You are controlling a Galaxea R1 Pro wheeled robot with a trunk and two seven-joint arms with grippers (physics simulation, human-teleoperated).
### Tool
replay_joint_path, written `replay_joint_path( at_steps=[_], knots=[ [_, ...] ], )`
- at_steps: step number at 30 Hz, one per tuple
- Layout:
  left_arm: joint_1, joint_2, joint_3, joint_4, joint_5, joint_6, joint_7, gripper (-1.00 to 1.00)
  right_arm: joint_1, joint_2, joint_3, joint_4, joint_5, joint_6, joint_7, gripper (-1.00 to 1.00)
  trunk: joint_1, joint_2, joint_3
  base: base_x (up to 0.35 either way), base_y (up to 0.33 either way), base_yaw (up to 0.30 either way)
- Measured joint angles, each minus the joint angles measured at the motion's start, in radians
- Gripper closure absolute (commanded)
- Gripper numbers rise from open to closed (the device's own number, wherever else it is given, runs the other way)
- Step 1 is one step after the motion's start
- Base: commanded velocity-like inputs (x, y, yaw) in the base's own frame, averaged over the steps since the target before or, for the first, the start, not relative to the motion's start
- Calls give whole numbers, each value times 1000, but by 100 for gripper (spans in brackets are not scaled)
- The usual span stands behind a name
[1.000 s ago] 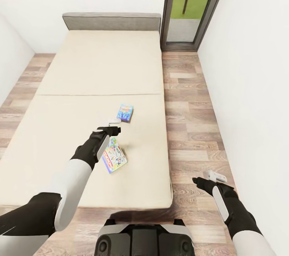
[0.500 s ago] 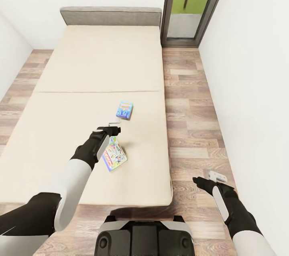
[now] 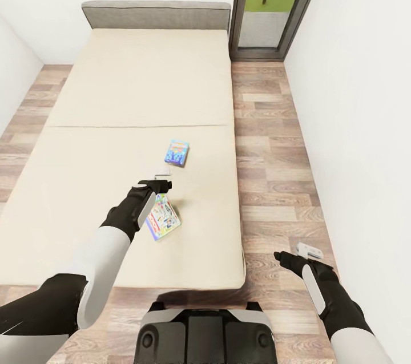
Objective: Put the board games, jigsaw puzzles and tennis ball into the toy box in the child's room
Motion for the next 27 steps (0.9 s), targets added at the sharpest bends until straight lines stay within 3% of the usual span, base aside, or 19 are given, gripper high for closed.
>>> replay_joint_path(
  at_steps=[14,27],
  knots=[
    [-1,2,2,-16,0,3,1,-100,0,0,0,1,0,0,0,-100,0,0,-23,0,0,0],
    [-48,11,4,-29,1,25,0,-100,0,0,0,2,0,0,0,-100,0,0,-44,0,0,0]
  ],
)
